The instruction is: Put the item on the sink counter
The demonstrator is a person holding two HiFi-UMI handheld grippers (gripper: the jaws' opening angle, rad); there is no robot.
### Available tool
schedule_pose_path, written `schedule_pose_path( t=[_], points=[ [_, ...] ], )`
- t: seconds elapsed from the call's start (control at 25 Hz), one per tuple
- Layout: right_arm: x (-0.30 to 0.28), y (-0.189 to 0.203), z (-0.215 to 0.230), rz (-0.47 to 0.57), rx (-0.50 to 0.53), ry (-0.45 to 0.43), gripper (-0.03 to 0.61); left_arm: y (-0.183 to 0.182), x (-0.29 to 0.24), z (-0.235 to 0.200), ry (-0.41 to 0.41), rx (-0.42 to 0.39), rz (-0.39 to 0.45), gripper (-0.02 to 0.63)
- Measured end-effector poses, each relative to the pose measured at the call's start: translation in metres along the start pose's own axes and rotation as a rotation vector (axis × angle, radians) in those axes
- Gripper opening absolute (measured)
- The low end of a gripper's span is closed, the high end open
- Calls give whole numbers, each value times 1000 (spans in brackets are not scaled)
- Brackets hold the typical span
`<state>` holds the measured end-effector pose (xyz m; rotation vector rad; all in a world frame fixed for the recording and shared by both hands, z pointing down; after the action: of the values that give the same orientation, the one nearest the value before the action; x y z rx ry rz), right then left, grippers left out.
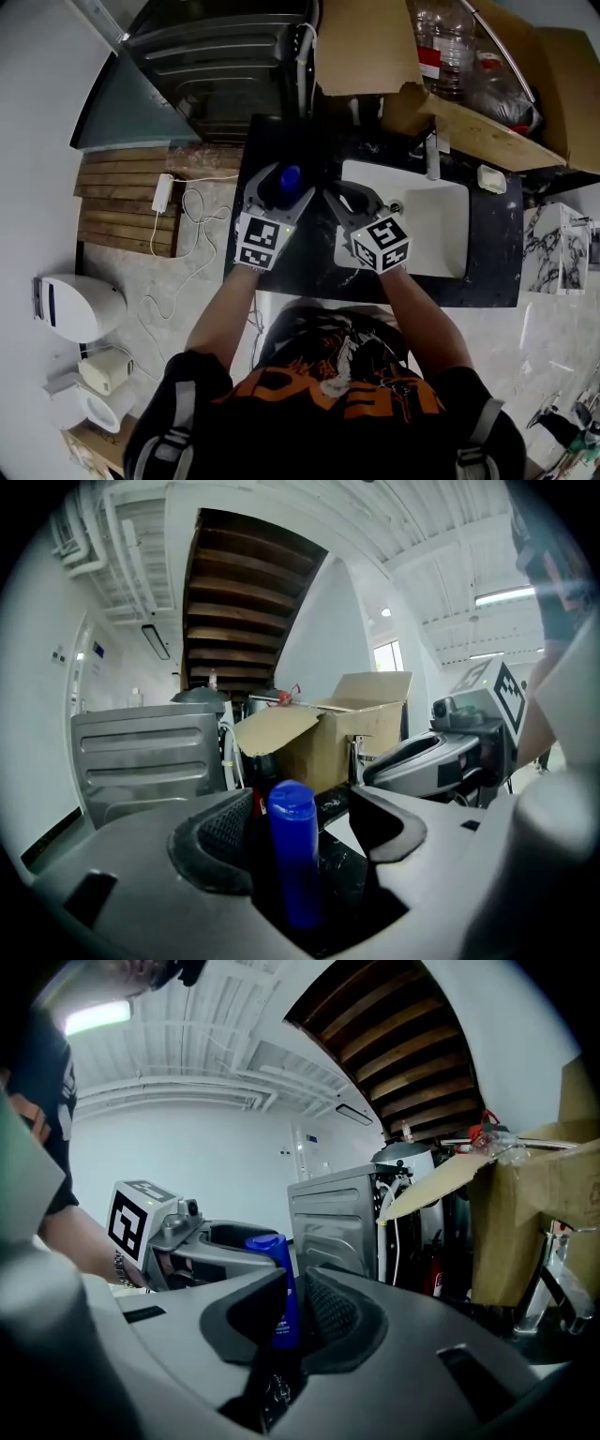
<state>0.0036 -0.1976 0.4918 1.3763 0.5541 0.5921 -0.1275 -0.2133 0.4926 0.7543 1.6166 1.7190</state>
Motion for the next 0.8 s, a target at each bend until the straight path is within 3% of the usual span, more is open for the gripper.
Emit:
schedule_pose_path(
  t=[0.4, 0.8],
  points=[
    [24, -42, -16, 92, 46, -10, 77, -49, 21, 14, -25, 1, 105, 300],
    [80, -116, -56, 252, 112, -31, 77, -117, 70, 59, 28, 113, 225, 118]
  ],
)
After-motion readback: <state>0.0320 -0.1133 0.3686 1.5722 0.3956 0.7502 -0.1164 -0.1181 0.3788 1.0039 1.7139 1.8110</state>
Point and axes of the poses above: the fingertips, and each gripper's own axes: x backward along the fingers, z to its right, y out of its underside, the point moved 6 cm from there along x, backward along the fingers, and after that the axes turned 14 degrees about z, right-handed, at the moved point
